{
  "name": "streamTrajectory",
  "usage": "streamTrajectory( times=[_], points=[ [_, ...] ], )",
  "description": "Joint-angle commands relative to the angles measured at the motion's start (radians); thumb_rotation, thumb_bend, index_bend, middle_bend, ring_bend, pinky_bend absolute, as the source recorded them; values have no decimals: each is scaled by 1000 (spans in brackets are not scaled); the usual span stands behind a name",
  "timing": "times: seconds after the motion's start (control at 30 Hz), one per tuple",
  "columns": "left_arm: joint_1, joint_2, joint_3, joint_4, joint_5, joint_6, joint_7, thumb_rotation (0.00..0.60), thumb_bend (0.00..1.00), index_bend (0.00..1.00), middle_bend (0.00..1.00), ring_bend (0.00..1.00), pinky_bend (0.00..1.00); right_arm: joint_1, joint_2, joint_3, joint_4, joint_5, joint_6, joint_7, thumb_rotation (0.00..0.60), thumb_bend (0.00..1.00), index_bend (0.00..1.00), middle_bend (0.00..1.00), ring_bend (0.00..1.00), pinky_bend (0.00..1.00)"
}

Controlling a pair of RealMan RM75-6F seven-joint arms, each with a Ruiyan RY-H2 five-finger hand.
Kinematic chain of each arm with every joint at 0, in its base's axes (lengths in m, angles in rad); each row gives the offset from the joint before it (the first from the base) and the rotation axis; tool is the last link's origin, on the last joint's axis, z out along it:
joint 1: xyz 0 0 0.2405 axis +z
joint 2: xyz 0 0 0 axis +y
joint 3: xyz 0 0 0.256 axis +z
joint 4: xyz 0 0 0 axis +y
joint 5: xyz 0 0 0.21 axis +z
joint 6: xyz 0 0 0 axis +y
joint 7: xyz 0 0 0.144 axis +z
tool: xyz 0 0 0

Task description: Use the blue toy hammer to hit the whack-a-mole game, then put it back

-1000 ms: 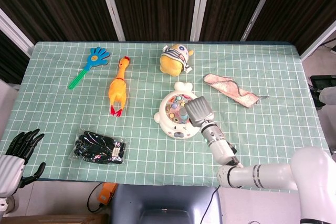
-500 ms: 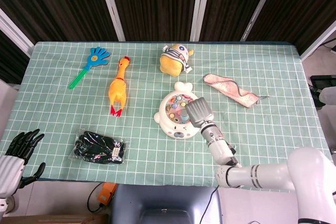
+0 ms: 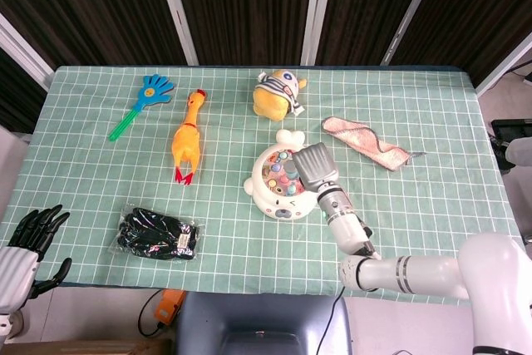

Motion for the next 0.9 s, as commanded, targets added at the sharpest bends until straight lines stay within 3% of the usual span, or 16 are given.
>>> streamTrajectory(
  times=[0.03, 0.47, 0.9],
  points=[
    [0, 0, -1, 1, -1, 0, -2, 600, 403, 0, 0, 0, 0, 12, -26, -1, 30, 13, -12, -18, 600, 525, 1000, 705, 785, 959],
    [-1, 1, -1, 3, 1, 2, -9, 600, 402, 0, 0, 0, 0, 18, -65, -9, 78, 41, -27, -51, 600, 526, 1000, 705, 785, 959],
    [-2, 2, 0, 3, -1, -3, -16, 600, 401, 0, 0, 0, 0, 32, -51, 57, 84, 43, -10, -30, 600, 525, 1000, 705, 785, 959]
  ],
)
